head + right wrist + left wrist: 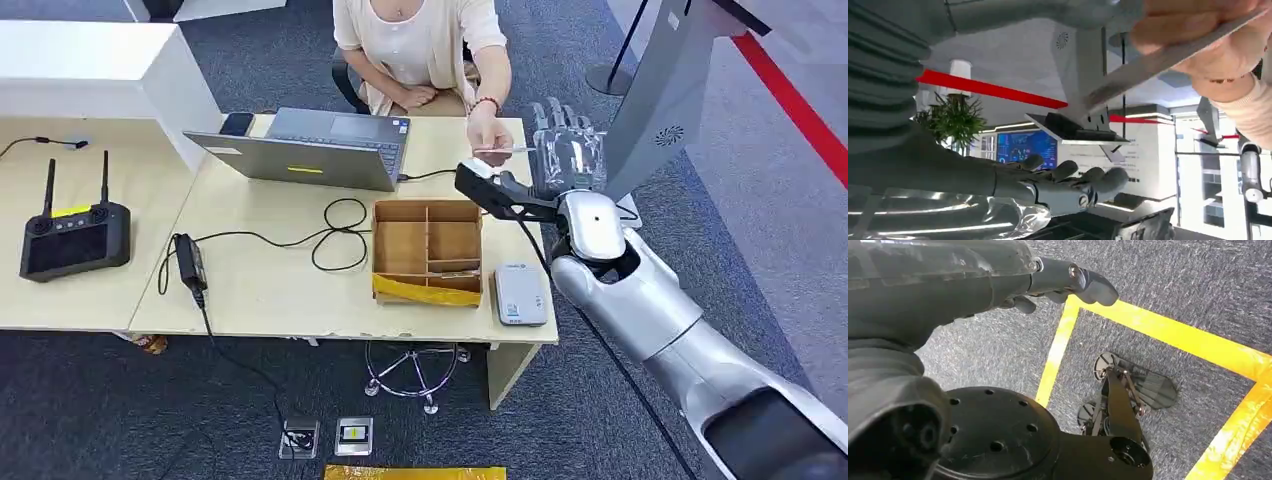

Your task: Pass the card to the sensor for recognition and then transmit it.

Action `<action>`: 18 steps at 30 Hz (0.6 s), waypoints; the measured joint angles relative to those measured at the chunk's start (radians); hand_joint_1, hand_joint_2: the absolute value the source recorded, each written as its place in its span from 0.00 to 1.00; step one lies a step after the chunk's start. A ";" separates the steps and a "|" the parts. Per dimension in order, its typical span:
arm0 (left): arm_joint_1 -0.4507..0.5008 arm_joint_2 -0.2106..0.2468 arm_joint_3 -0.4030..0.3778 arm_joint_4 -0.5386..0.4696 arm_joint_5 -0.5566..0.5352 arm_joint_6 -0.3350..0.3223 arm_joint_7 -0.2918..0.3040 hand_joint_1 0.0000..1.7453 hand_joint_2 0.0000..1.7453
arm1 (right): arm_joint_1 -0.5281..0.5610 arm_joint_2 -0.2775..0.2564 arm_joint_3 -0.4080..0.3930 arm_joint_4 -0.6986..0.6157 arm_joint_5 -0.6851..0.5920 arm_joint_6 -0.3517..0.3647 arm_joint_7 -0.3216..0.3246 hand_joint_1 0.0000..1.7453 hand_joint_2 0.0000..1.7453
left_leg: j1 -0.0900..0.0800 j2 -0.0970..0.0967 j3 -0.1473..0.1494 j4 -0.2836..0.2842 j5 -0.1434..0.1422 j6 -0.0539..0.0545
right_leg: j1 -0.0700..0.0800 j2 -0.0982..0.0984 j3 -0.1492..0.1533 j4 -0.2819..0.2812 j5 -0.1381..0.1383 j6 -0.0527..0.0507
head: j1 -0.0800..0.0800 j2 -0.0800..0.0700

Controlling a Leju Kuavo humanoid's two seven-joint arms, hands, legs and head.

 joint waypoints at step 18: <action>0.002 -0.003 0.007 0.001 -0.010 -0.011 -0.007 0.00 0.00 | 0.040 -0.026 -0.070 -0.010 0.026 -0.149 -0.016 0.00 0.00 | 0.000 0.001 0.001 0.000 0.000 0.000 | 0.000 0.001 0.000 -0.001 0.000 0.000 | 0.000 0.000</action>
